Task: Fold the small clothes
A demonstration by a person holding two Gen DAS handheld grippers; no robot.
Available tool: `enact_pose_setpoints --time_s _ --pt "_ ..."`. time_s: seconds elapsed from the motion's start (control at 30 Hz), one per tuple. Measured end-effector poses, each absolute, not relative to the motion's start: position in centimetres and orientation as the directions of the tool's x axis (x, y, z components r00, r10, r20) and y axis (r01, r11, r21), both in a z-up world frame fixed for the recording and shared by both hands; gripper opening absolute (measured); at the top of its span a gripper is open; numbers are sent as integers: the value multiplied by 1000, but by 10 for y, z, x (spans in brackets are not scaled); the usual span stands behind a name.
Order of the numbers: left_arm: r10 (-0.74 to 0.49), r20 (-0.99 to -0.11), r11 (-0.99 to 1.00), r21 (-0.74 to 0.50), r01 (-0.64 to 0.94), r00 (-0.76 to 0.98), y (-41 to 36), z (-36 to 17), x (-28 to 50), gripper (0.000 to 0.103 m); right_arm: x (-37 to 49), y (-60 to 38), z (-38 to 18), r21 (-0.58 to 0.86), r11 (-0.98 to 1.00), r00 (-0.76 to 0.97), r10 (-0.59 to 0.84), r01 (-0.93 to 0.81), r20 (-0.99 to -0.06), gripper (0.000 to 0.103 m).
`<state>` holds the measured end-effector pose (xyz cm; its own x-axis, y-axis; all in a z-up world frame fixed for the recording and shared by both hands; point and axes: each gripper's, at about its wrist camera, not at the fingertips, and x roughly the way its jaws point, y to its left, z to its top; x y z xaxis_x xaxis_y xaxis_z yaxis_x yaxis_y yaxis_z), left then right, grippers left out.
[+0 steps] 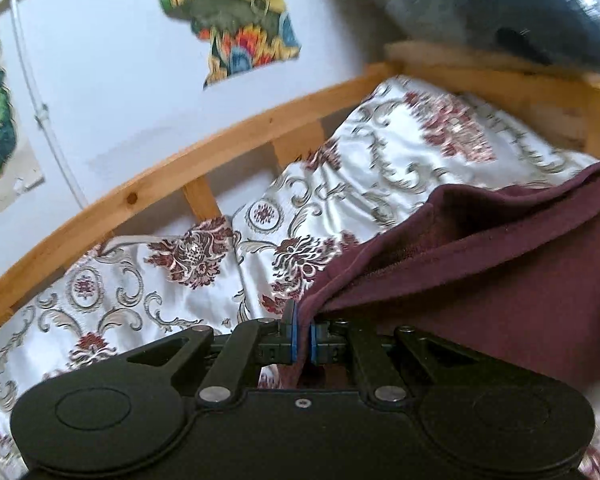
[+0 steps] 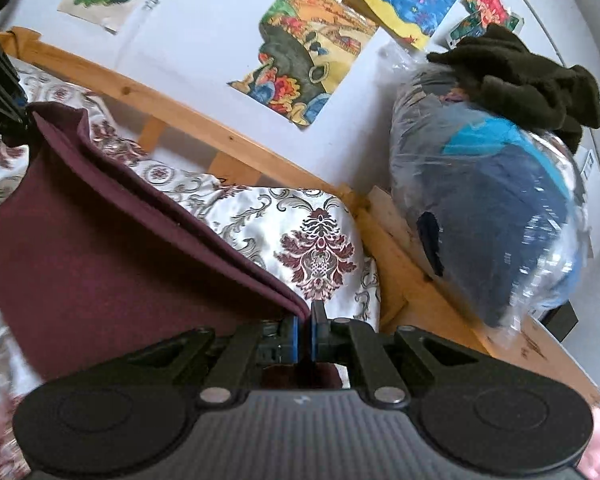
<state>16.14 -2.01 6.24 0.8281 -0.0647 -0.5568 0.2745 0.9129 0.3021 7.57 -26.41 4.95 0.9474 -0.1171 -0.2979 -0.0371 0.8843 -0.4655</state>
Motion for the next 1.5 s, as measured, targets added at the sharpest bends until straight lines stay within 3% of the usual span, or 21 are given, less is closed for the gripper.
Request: enact_pose_setpoints --time_s 0.33,0.73,0.8,0.83,0.93,0.97,1.0,1.07,1.13,1.27,1.5 --pt "27 -682 932 281 228 731 -42 -10 267 6 189 -278 -5 -404 912 907 -103 -78 -409 8" --pt "56 -741 914 307 264 669 -44 -44 302 8 230 -278 -49 -393 913 885 -90 -111 -457 12" --pt "58 -750 912 308 270 658 -44 -45 304 12 232 -279 -50 -377 920 884 -83 -110 -460 21" --pt "60 -753 913 307 270 655 -45 -45 305 15 232 -280 -50 -367 924 885 -78 -109 -460 30" --pt "61 -766 933 272 236 640 -41 -42 307 28 227 -281 -49 -341 933 891 -56 -114 -451 71" --pt "59 -768 940 258 224 638 -38 -40 308 36 225 -282 -49 -338 934 894 -52 -114 -446 79" --pt "58 -767 943 252 217 638 -37 -39 307 40 222 -283 -48 -336 935 895 -49 -115 -444 80" --pt "52 -763 947 242 210 644 -36 -36 305 63 216 -285 -47 -335 935 897 -50 -112 -439 91" --pt "55 -754 951 240 196 655 -36 -34 300 78 209 -287 -47 -342 934 903 -57 -102 -425 99" --pt "76 -736 956 245 160 672 -39 -33 292 92 197 -297 -51 -392 917 905 -109 -68 -411 103" --pt "246 -737 950 313 -4 629 -32 -51 312 94 196 -333 -62 -311 950 873 -161 11 -461 103"
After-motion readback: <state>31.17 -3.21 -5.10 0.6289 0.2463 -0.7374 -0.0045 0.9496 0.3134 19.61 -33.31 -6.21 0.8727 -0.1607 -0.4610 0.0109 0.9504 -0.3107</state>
